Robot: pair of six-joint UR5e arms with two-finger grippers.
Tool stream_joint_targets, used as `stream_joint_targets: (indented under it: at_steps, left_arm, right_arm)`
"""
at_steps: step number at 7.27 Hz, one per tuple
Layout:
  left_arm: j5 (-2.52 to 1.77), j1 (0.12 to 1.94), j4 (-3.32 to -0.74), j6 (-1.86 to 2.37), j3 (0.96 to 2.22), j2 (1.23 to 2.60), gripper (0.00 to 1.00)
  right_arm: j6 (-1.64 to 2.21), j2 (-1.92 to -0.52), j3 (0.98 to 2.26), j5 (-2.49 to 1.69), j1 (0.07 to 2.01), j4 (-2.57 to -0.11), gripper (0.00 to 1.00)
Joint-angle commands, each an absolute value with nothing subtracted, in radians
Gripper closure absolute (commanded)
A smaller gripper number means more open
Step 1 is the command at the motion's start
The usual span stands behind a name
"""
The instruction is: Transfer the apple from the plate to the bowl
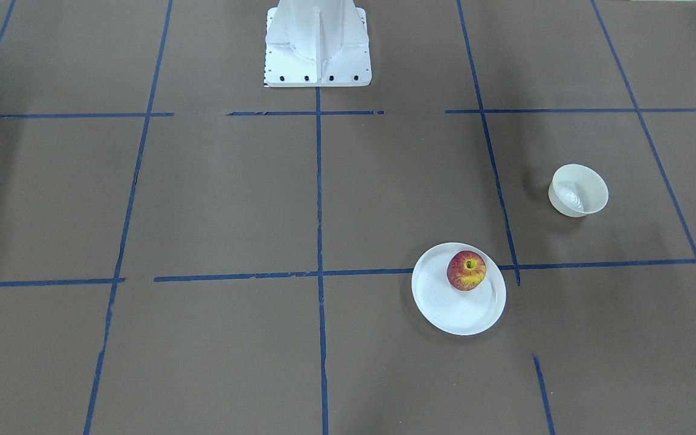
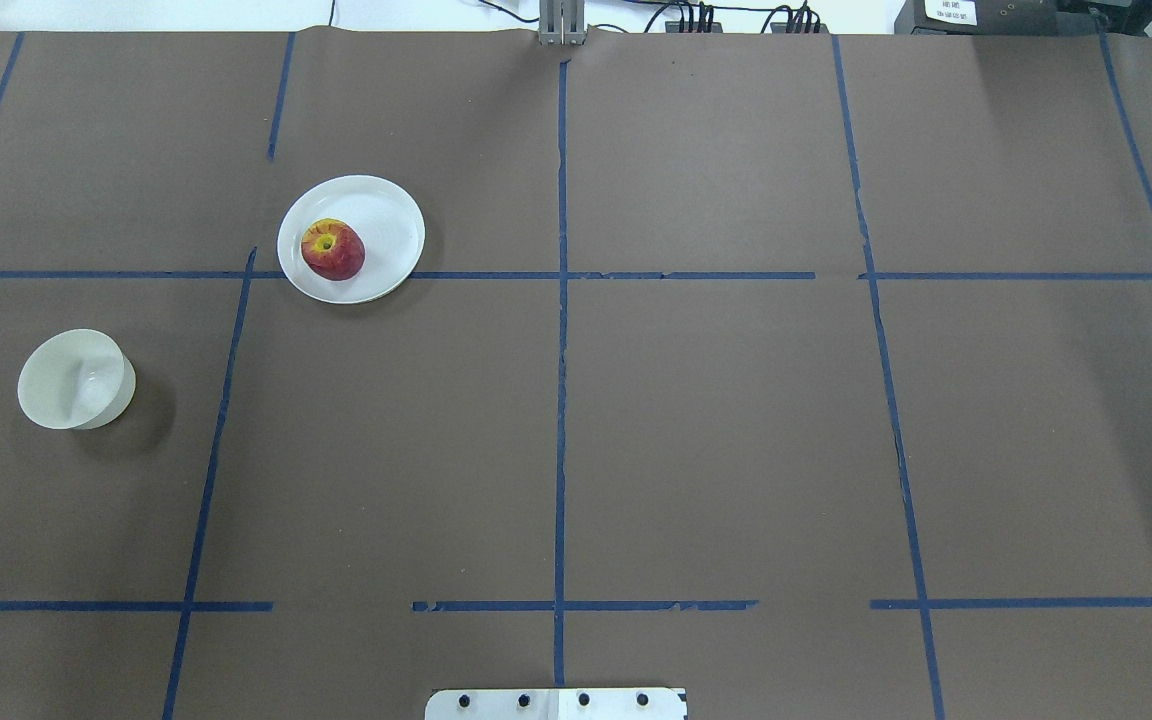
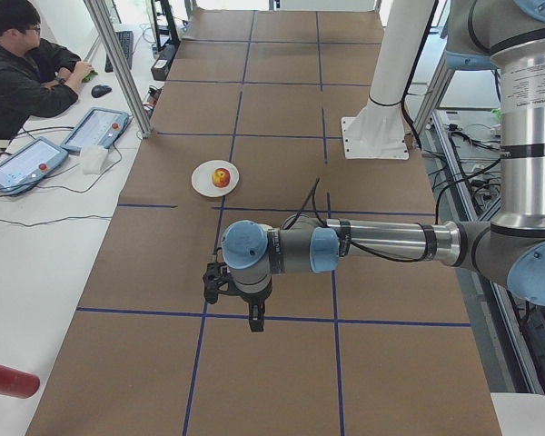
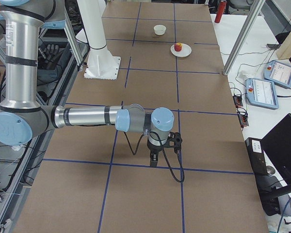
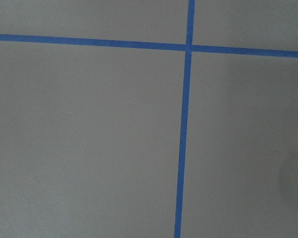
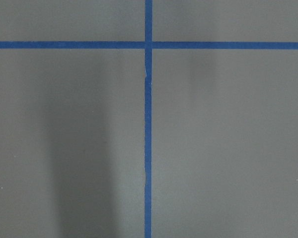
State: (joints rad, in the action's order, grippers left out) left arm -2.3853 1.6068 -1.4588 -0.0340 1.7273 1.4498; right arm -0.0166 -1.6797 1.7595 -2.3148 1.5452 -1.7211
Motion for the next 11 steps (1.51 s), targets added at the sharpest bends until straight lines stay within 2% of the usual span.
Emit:
stream_joint_targets:
  at_steps: [1,4,9,11]
  left_arm:
    - [-2.39,1.606,-1.459,-0.035,1.739,1.46,0.0]
    - [-2.385,1.594,-1.462,0.048,1.755,1.581,0.0]
    - [-2.306,1.168,-1.47,0.646,1.787,1.9,0.0]
    - [-2.248,0.986,-1.474,0.904,1.712,2.033,0.0]
  right_arm:
    - [-0.017,-1.68,1.759,-2.315,1.545,-1.721,0.0]
    - [-0.017,-1.68,1.759,-2.315,1.545,-1.721,0.0]
    - [-0.017,-1.68,1.759,-2.315,1.545,-1.721,0.0]
    - [-0.017,-1.68,1.759,-2.315,1.545,-1.721,0.0]
